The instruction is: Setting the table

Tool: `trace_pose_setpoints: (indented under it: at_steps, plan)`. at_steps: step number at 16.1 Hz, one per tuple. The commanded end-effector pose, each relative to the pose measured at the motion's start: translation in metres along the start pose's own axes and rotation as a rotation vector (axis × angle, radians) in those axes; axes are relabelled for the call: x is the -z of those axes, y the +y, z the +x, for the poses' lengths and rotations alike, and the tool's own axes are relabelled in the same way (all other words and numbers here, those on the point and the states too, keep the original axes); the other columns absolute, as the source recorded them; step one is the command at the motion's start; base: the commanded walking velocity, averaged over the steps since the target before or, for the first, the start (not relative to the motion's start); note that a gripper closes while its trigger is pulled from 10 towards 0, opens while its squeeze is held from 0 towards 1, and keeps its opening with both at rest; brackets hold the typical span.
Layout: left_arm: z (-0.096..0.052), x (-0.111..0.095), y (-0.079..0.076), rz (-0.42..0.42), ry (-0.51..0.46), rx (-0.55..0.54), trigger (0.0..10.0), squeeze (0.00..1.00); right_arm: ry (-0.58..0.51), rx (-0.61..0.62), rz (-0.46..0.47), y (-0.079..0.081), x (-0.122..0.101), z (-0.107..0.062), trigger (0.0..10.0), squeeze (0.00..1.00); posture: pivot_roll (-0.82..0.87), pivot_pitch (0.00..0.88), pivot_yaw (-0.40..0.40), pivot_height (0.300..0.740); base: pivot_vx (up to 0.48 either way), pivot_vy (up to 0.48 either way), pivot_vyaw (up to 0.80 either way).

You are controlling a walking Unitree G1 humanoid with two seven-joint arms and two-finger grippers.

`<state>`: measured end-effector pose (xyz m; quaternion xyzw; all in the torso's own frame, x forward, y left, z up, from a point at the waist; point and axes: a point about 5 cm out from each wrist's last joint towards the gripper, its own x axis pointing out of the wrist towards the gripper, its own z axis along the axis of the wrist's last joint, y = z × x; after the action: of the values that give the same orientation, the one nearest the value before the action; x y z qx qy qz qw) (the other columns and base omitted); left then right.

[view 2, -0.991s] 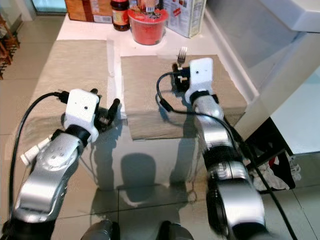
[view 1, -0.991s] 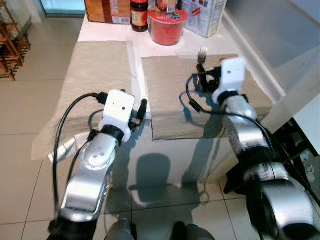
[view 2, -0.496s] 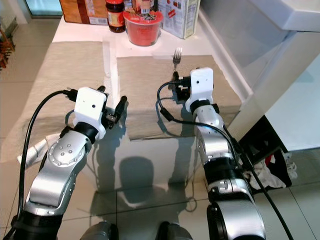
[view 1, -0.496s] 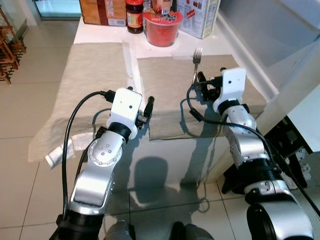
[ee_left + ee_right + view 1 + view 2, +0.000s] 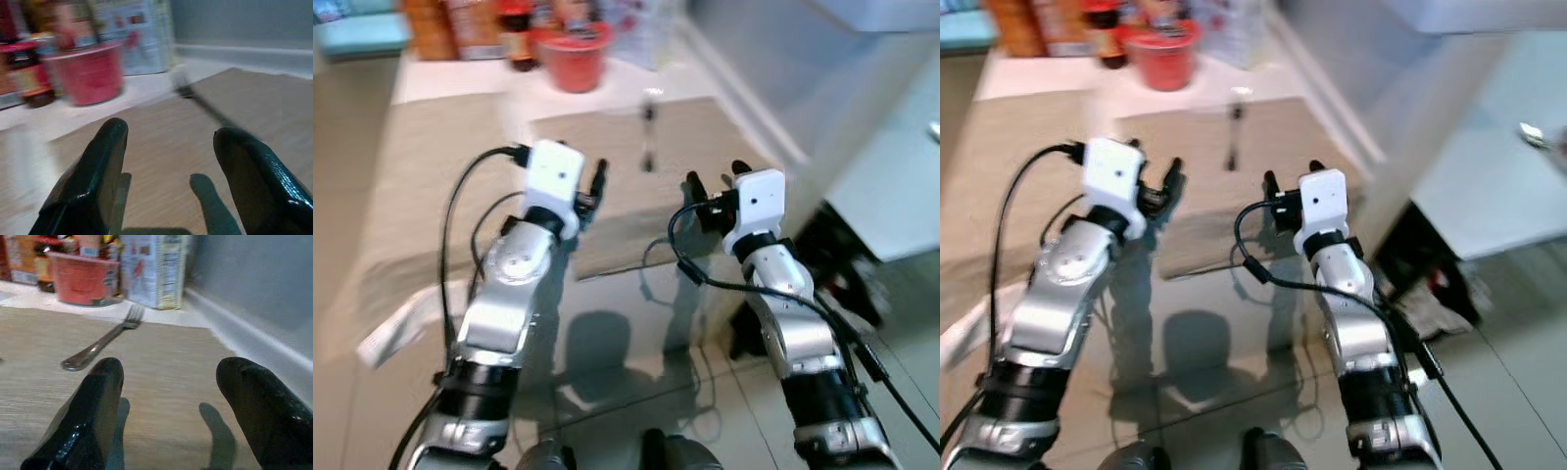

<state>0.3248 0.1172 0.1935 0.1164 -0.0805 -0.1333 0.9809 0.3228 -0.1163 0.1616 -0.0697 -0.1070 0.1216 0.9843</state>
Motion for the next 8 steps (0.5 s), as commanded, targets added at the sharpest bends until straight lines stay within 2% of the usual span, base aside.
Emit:
trace_pose_setpoints:
  at_steps: [1,6,7,8]
  plan:
    - [0.003,0.0,-0.001,0.001,-0.012,0.009,10.0,0.0,-0.007,-0.025,-0.013,0.006,-0.005,-0.004,10.0,0.0,0.05,0.047,-0.011,0.74,0.0,0.0,-0.63]
    - [0.013,0.006,-0.001,-0.007,0.003,0.019,10.0,0.0,-0.001,-0.024,-0.01,0.009,-0.006,-0.013,10.0,0.0,0.03,0.043,-0.003,0.74,0.0,0.0,-0.64]
    - [0.018,0.01,0.001,-0.019,0.022,0.016,10.0,0.0,-0.006,-0.023,-0.027,0.01,-0.007,-0.016,10.0,0.0,0.02,0.043,-0.002,0.74,0.0,0.0,-0.62]
    - [0.026,0.01,0.002,-0.035,0.022,0.026,10.0,0.0,0.006,-0.02,-0.032,0.011,-0.005,-0.022,10.0,0.0,0.01,0.043,0.003,0.74,0.0,0.0,0.0]
